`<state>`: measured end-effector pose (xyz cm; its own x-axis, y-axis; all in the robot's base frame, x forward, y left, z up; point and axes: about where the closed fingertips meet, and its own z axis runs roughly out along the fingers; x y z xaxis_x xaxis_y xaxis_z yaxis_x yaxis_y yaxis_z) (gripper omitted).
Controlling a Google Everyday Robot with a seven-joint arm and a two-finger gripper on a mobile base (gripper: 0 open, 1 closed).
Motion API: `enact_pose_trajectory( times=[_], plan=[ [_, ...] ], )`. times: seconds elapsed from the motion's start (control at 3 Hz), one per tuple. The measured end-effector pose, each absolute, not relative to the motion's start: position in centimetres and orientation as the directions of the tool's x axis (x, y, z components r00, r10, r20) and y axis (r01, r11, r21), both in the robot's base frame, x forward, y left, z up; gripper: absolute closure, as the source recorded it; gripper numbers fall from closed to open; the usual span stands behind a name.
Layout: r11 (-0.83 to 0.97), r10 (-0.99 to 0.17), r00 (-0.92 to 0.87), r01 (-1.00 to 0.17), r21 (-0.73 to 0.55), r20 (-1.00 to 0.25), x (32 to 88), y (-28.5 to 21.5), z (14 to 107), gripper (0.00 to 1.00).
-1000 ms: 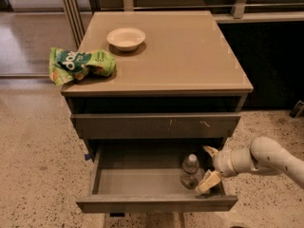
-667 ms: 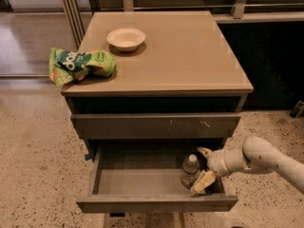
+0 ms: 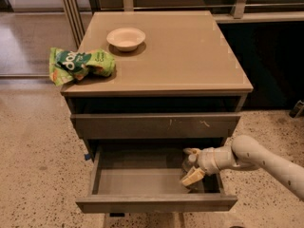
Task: Pick water bottle from middle drawer and place on counter
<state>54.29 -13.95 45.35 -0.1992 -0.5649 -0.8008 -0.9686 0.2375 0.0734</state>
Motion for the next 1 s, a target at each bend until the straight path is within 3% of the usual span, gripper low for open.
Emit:
enact_pose_trajectory(
  times=[1.0],
  plan=[
    [0.235,-0.564,-0.195,-0.969,0.071,-0.803,54.39,-13.77,45.31,0.97]
  ],
)
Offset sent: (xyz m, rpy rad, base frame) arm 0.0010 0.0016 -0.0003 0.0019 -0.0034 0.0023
